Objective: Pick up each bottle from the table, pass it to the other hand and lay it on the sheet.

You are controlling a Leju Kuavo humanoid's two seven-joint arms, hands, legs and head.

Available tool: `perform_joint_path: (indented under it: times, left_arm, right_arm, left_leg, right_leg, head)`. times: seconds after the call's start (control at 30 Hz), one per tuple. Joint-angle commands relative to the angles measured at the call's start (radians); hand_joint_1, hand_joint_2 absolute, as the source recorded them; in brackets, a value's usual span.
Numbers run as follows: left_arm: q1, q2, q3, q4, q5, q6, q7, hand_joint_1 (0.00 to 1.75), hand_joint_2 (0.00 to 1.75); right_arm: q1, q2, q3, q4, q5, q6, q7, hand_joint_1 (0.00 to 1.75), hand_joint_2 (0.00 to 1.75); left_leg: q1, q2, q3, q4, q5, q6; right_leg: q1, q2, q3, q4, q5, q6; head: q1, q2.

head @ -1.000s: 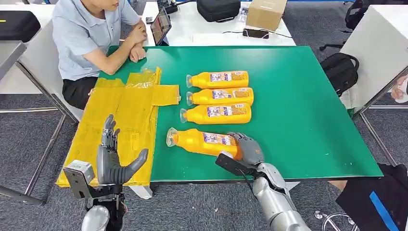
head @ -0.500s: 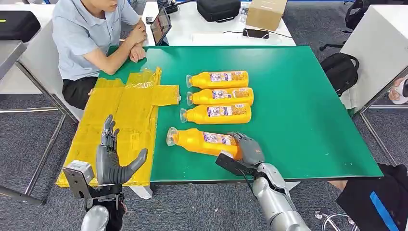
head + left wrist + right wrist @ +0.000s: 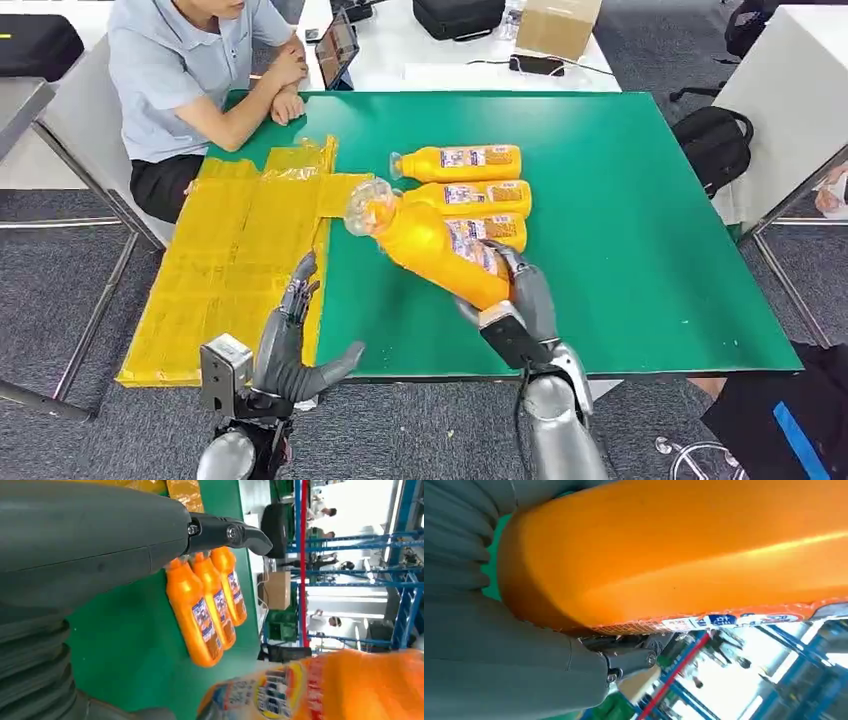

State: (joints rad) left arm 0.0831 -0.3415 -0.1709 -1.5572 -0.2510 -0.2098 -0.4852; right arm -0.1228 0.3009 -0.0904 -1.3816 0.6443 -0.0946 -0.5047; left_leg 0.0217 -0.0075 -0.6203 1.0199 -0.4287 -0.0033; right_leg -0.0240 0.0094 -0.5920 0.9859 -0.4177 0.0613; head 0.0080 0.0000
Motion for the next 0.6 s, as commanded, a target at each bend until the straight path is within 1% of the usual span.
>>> perform_joint_path:
  times: [0.03,0.17,0.27,0.33,0.37,0.5,0.6]
  left_arm:
    - [-0.009,0.005,-0.029,0.063,0.004,-0.002,0.007,0.00,1.75]
    - [-0.009,0.005,-0.029,0.063,0.004,-0.002,0.007,0.00,1.75]
    - [-0.009,0.005,-0.029,0.063,0.004,-0.002,0.007,0.00,1.75]
    - [-0.009,0.005,-0.029,0.063,0.004,-0.002,0.007,0.00,1.75]
    - [-0.009,0.005,-0.029,0.063,0.004,-0.002,0.007,0.00,1.75]
    - [-0.009,0.005,-0.029,0.063,0.004,-0.002,0.007,0.00,1.75]
    - [-0.009,0.005,-0.029,0.063,0.004,-0.002,0.007,0.00,1.75]
  right_arm:
    - [0.011,0.011,-0.020,-0.068,-0.004,-0.003,-0.008,1.55,1.75]
    - [0.011,0.011,-0.020,-0.068,-0.004,-0.003,-0.008,1.55,1.75]
    - [0.011,0.011,-0.020,-0.068,-0.004,-0.003,-0.008,1.55,1.75]
    - [0.011,0.011,-0.020,-0.068,-0.004,-0.003,-0.008,1.55,1.75]
    - [0.011,0.011,-0.020,-0.068,-0.004,-0.003,-0.008,1.55,1.75]
    - [0.011,0.011,-0.020,-0.068,-0.004,-0.003,-0.008,1.55,1.75]
    - [0.011,0.011,-0.020,-0.068,-0.004,-0.003,-0.008,1.55,1.75]
  left_leg:
    - [0.000,-0.001,0.002,-0.001,0.000,0.001]
    - [0.000,0.000,0.001,-0.001,0.000,0.001]
    - [0.000,0.000,0.004,-0.001,-0.001,0.001]
    - [0.000,0.000,0.002,-0.001,0.000,0.001]
    - [0.000,0.000,0.004,-0.001,-0.001,0.001]
    - [0.000,0.000,0.001,-0.001,0.000,0.001]
    - [0.000,0.000,0.004,-0.001,-0.001,0.001]
  right_leg:
    - [0.000,-0.002,0.003,-0.001,-0.001,-0.002]
    - [0.000,-0.001,0.001,-0.001,0.000,-0.002]
    - [0.001,-0.002,0.004,-0.001,-0.001,-0.003]
    - [0.000,-0.001,0.002,-0.001,-0.001,-0.002]
    - [0.001,-0.001,0.004,-0.002,-0.001,-0.003]
    - [0.000,-0.001,0.001,-0.001,-0.001,-0.001]
    - [0.001,-0.001,0.004,-0.001,-0.001,-0.003]
  head:
    - [0.000,0.000]
    - [0.000,0.000]
    - [0.000,0.000]
    - [0.000,0.000]
    - [0.000,0.000]
    - [0.000,0.000]
    - [0.000,0.000]
